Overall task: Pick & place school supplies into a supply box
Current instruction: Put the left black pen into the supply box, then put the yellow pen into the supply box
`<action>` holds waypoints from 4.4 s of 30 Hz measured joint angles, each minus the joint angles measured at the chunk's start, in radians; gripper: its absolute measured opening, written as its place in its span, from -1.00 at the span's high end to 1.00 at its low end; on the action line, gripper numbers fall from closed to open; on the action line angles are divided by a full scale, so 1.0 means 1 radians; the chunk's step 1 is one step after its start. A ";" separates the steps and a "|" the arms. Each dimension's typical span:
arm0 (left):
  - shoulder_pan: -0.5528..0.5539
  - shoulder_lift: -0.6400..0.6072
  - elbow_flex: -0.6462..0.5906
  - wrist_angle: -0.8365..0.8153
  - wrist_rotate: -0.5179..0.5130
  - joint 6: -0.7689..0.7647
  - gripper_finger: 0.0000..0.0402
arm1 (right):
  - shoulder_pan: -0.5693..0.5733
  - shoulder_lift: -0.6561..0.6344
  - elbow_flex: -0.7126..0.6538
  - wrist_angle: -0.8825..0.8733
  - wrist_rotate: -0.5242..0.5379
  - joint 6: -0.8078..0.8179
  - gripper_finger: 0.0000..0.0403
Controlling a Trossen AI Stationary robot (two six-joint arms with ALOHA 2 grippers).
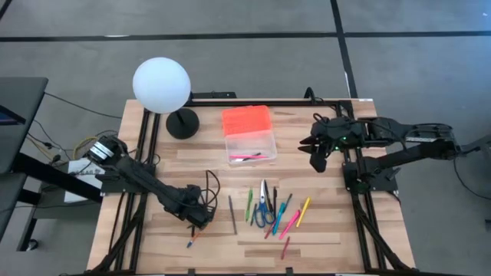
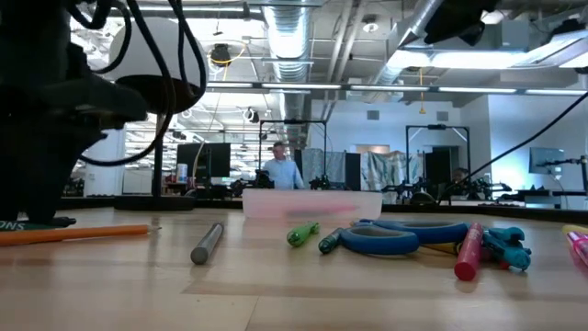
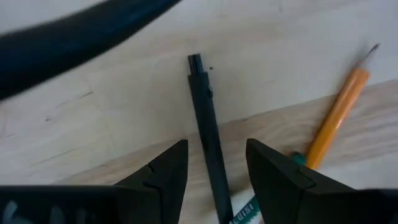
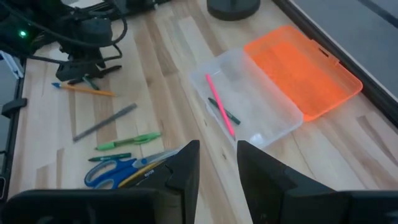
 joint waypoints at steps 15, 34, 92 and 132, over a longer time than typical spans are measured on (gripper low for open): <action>0.013 0.027 -0.002 -0.006 0.032 0.080 0.65 | 0.000 0.042 0.000 0.009 -0.001 0.008 0.50; 0.208 0.030 -0.007 0.012 -0.056 0.850 0.83 | 0.000 0.086 0.000 0.051 -0.005 0.009 0.50; 0.819 0.194 0.458 0.247 0.029 1.739 0.86 | 0.130 0.086 0.000 0.034 0.130 0.132 0.50; 0.597 -0.015 0.457 0.179 -0.089 1.628 0.35 | 0.378 0.155 0.000 -0.159 0.016 -0.103 0.50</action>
